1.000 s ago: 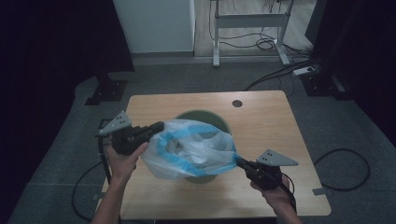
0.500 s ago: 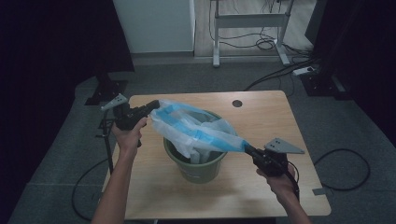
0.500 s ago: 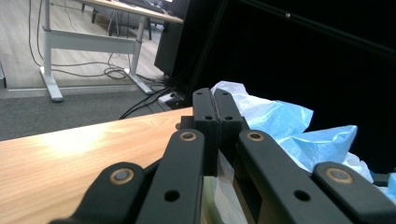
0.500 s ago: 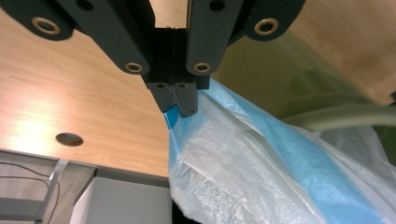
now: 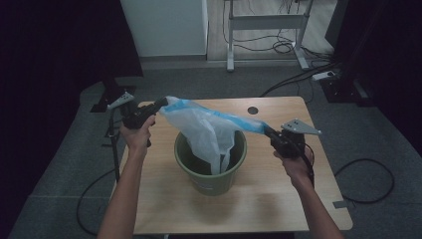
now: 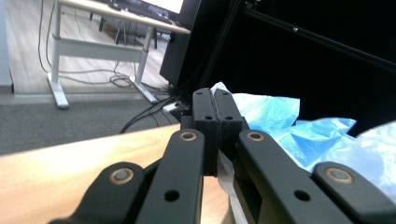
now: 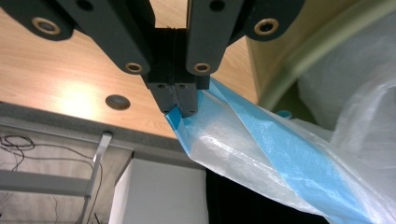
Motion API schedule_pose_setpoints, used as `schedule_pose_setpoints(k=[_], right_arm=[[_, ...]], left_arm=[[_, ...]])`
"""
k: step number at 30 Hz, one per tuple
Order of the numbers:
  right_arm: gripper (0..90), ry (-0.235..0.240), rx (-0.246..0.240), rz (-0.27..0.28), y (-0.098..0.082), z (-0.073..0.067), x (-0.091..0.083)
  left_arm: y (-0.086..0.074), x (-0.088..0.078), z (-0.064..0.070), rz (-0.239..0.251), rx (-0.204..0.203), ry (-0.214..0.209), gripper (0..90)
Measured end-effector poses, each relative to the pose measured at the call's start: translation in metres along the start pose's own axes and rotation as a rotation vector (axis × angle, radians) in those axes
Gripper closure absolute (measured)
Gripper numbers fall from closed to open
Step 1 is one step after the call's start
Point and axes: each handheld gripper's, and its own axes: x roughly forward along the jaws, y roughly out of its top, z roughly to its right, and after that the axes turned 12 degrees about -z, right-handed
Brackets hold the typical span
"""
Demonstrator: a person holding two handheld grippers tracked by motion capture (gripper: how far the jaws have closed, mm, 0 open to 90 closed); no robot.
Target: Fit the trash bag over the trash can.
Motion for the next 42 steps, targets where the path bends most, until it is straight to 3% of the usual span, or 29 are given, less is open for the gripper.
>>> schedule_pose_setpoints(k=[7, 12, 17, 20, 21, 24, 26, 29, 34, 39, 42], right_arm=[[89.3, 0.001, 0.027, -0.034, -0.012, 0.003, 0.019], [89.3, -0.013, 0.059, -0.020, -0.005, 0.006, 0.032], [89.3, -0.018, 0.077, -0.032, 0.002, 0.005, 0.055], [89.3, -0.024, 0.086, -0.025, 0.007, 0.006, 0.060], [89.3, -0.028, 0.094, 0.000, 0.012, 0.006, 0.061], [89.3, -0.027, 0.090, 0.015, 0.017, 0.006, 0.059], [89.3, -0.031, 0.084, 0.025, 0.018, 0.005, 0.057], [89.3, -0.026, 0.076, -0.003, 0.011, 0.005, 0.056], [89.3, 0.013, 0.098, -0.022, -0.004, 0.007, 0.044], [89.3, 0.063, 0.089, -0.008, -0.020, 0.002, 0.017], [89.3, 0.105, 0.085, 0.002, -0.035, -0.001, 0.000]], left_arm=[[-0.015, -0.002, -0.007, -0.023, -0.015, 0.006, 89.9], [-0.012, 0.005, -0.006, -0.025, -0.007, 0.040, 89.9], [-0.015, 0.012, -0.016, -0.034, -0.033, 0.063, 89.9], [-0.014, 0.009, -0.022, -0.013, -0.045, 0.078, 89.9], [-0.014, 0.007, -0.023, -0.006, -0.043, 0.081, 89.9], [-0.013, 0.002, -0.023, 0.009, -0.034, 0.091, 89.9], [-0.016, 0.001, -0.022, -0.014, -0.022, 0.095, 89.9], [-0.023, 0.000, -0.021, -0.016, -0.032, 0.069, 89.9], [-0.035, -0.007, -0.014, -0.054, -0.005, 0.059, 89.7], [-0.048, -0.024, -0.005, -0.051, 0.017, 0.010, 89.7], [-0.058, -0.039, 0.001, -0.032, 0.023, -0.066, 89.8]])
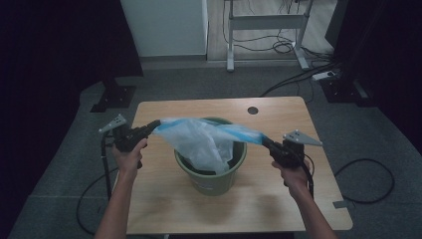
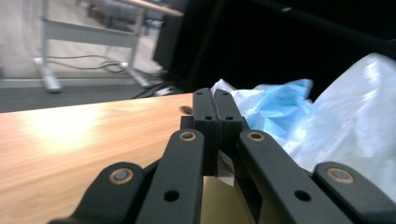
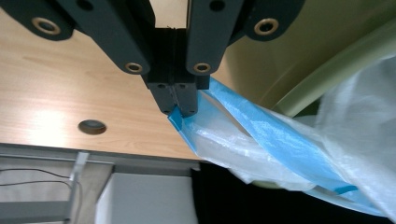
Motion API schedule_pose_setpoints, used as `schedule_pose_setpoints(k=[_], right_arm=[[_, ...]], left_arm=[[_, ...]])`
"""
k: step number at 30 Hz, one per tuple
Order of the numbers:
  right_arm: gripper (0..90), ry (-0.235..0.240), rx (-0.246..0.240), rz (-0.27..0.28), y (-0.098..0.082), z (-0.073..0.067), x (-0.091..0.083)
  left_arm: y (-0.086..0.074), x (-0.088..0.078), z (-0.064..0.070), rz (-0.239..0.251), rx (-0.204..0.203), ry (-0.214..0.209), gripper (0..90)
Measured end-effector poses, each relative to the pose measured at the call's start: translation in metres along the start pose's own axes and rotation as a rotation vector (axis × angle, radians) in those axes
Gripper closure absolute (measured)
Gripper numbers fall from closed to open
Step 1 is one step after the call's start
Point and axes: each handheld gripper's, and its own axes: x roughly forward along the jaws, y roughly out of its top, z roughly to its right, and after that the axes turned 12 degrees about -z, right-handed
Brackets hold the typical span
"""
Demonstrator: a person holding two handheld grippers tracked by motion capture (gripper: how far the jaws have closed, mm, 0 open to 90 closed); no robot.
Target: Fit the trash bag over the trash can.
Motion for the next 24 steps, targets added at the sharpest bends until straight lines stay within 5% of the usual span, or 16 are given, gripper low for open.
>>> schedule_pose_setpoints(k=[5, 9, 18, 24], right_arm=[[89.3, 0.091, 0.012, 0.030, -0.029, -0.005, -0.031], [89.3, 0.156, 0.009, 0.033, -0.054, -0.011, -0.048], [89.3, 0.195, -0.063, -0.031, -0.086, -0.026, -0.047], [89.3, 0.230, -0.090, -0.044, -0.103, -0.036, -0.050]], left_arm=[[-0.024, -0.019, 0.014, 0.008, 0.041, -0.090, 89.7], [-0.045, -0.026, 0.019, 0.012, 0.031, -0.139, 89.8], [-0.074, -0.034, 0.029, -0.055, 0.050, -0.122, 89.7], [-0.092, -0.050, 0.027, -0.041, 0.050, -0.137, 89.8]])
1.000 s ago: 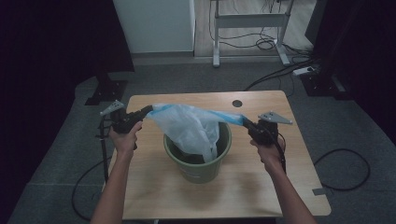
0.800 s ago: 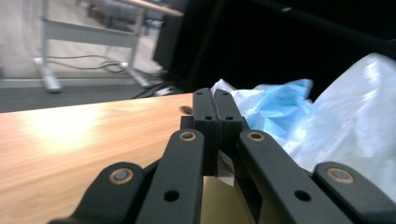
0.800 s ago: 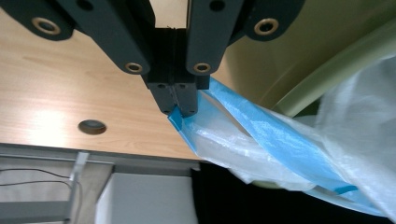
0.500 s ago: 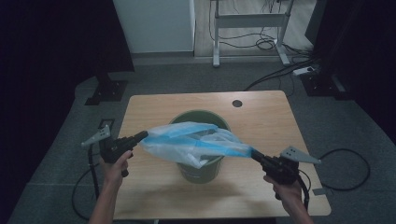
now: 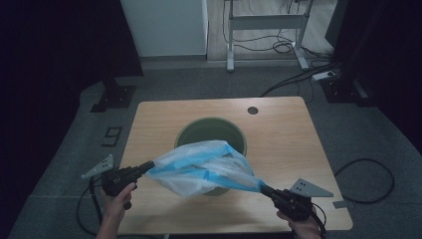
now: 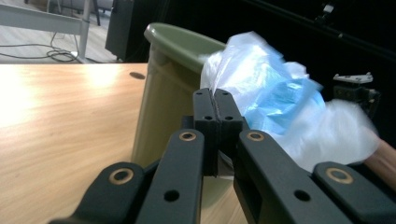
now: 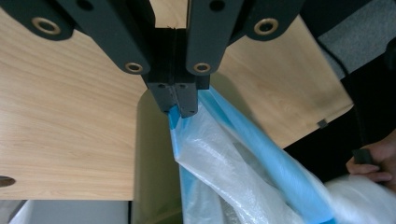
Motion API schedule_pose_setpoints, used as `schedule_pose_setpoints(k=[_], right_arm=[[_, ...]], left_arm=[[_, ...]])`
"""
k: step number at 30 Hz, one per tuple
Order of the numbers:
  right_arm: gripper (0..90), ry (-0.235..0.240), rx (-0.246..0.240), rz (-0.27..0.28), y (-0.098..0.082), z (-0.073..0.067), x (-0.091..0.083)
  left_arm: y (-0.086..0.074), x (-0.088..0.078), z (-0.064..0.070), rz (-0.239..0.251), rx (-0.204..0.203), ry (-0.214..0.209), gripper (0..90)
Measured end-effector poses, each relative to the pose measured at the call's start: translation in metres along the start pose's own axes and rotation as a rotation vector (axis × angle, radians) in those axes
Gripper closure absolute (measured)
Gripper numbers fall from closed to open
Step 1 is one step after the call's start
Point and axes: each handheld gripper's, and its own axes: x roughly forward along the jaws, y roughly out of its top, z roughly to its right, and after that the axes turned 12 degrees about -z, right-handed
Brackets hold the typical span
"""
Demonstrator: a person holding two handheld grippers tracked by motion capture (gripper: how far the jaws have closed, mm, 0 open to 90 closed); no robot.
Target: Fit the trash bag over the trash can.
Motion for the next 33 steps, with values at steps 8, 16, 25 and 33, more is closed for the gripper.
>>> schedule_pose_setpoints(k=[8, 16, 25, 33], right_arm=[[89.0, -0.106, 0.011, -0.028, 0.004, 0.016, 0.015], [54.6, -0.070, 0.001, 0.039, 0.019, 0.008, -0.003], [46.6, -0.031, -0.018, 0.078, 0.064, 0.011, -0.005], [52.4, 0.015, -0.023, 0.004, 0.083, 0.027, 0.028]], left_arm=[[0.005, 0.017, -0.009, -0.035, -0.049, 0.064, 85.8], [0.034, 0.000, 0.022, -0.063, 0.049, 0.081, 32.3], [0.051, -0.005, 0.021, -0.104, 0.058, 0.047, 11.2], [0.053, 0.006, 0.021, -0.111, 0.085, -0.007, 9.8]])
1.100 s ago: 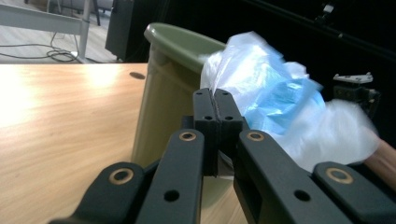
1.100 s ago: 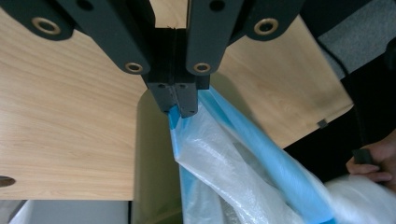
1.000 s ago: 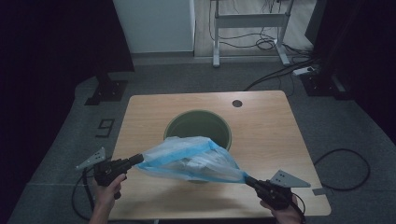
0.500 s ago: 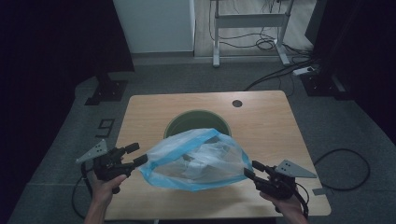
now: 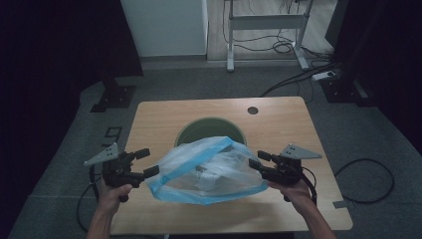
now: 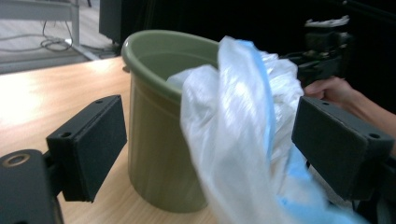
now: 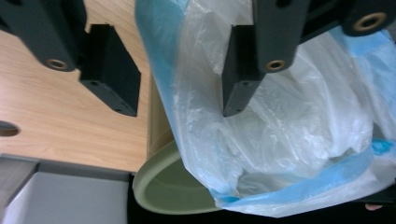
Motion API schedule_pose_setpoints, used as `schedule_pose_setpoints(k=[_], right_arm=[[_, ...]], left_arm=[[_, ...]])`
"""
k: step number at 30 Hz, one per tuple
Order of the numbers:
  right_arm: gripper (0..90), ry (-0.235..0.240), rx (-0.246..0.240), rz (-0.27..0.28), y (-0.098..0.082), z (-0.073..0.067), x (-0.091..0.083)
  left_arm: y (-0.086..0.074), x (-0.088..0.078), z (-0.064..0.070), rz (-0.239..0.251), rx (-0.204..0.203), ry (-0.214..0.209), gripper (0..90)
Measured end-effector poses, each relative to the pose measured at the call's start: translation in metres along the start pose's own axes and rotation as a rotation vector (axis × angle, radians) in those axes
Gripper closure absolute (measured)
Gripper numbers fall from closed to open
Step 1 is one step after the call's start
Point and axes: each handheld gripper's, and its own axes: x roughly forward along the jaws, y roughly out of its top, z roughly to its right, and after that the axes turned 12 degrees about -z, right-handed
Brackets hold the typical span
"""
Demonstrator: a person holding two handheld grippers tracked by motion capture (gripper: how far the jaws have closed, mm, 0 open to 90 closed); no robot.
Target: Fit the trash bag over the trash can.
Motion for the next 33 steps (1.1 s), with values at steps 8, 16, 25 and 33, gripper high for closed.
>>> schedule_pose_setpoints(k=[8, 16, 25, 33], right_arm=[[88.4, -0.006, -0.070, 0.015, 0.005, -0.007, 0.002], [88.5, -0.028, -0.080, 0.004, 0.016, -0.010, 0.001], [88.5, -0.034, -0.087, 0.013, 0.022, -0.010, -0.001], [88.5, -0.081, -0.053, 0.037, 0.029, -0.001, -0.005]], left_arm=[[0.026, 0.005, 0.023, -0.067, 0.097, 0.100, 17.8], [0.056, 0.045, 0.033, -0.221, 0.187, 0.113, 33.8], [0.066, 0.066, 0.022, -0.289, 0.201, 0.116, 78.0], [0.074, 0.061, 0.004, -0.200, 0.143, 0.126, 90.0]])
